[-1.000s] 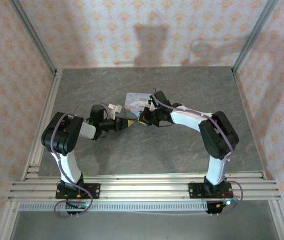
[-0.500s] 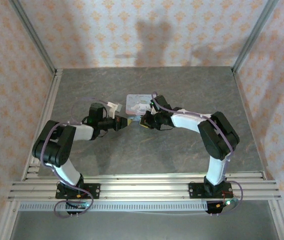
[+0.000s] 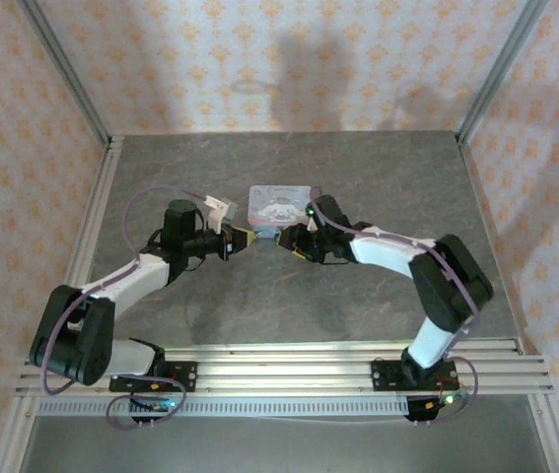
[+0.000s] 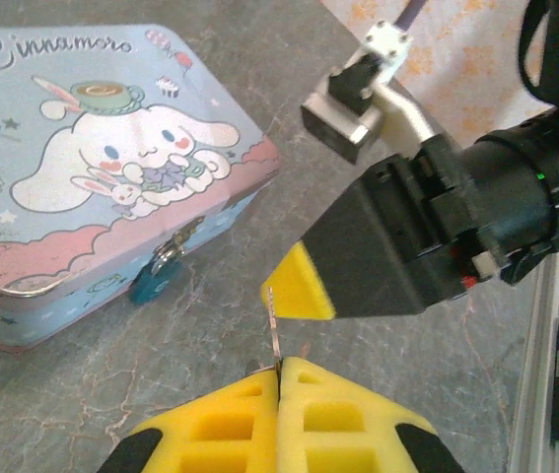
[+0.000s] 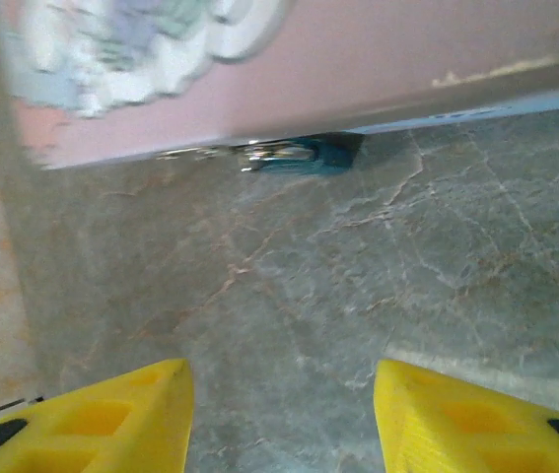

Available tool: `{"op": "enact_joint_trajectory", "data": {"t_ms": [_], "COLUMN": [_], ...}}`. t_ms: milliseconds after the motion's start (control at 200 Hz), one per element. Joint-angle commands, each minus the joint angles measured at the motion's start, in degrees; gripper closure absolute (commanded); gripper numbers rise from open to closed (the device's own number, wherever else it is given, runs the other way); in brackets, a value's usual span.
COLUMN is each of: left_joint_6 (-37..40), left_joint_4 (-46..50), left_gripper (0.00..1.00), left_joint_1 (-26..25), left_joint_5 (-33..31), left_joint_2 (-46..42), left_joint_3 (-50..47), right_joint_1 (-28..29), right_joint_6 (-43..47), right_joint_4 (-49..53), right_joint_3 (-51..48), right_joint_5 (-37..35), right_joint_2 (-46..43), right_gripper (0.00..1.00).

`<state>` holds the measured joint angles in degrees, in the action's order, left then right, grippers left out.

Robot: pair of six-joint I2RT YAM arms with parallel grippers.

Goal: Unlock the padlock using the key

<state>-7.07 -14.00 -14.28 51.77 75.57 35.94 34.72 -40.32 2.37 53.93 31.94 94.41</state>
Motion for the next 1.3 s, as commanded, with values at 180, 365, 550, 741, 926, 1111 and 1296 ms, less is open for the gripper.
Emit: {"op": "enact_joint_trajectory", "data": {"t_ms": [180, 365, 550, 741, 926, 1111, 1296], "left_joint_6": [-7.3, -18.0, -25.4, -28.7, -30.4, -30.5, -30.5], "left_joint_4": [2.1, -3.9, -5.7, -5.0, -5.7, -5.3, -5.2], "left_gripper": [1.0, 1.0, 1.0, 1.0, 1.0, 1.0, 1.0], "left_joint_1": [-0.3, -0.4, -1.0, -2.1, -2.8, -3.5, -3.6], "left_joint_5": [2.7, 7.7, 9.1, 7.7, 6.0, 5.5, 4.9], "left_joint_2": [-10.0, -13.1, -17.0, -20.4, -22.0, -22.1, -22.1], "left_joint_3": [0.9, 1.5, 2.1, 3.1, 3.3, 3.5, 3.4], "right_joint_1": [0.4, 1.7, 3.2, 5.5, 6.9, 7.4, 8.0], "right_joint_6": [-0.8, -1.9, -1.4, -1.5, -1.8, -3.3, -3.0], "right_joint_4": [-10.5, -20.7, -25.7, -29.9, -32.3, -35.8, -35.7], "right_joint_3": [-3.2, -3.3, -3.6, -3.4, -4.2, -5.7, -5.6], "right_joint_5": [2.8, 6.8, 7.9, 8.7, 9.1, 9.4, 9.8], "right_joint_2": [-19.8, -22.1, -20.8, -19.5, -19.5, -19.9, -19.9], "right_gripper": [0.48, 0.49, 0.54, 0.58, 0.66, 0.7, 0.83]}}
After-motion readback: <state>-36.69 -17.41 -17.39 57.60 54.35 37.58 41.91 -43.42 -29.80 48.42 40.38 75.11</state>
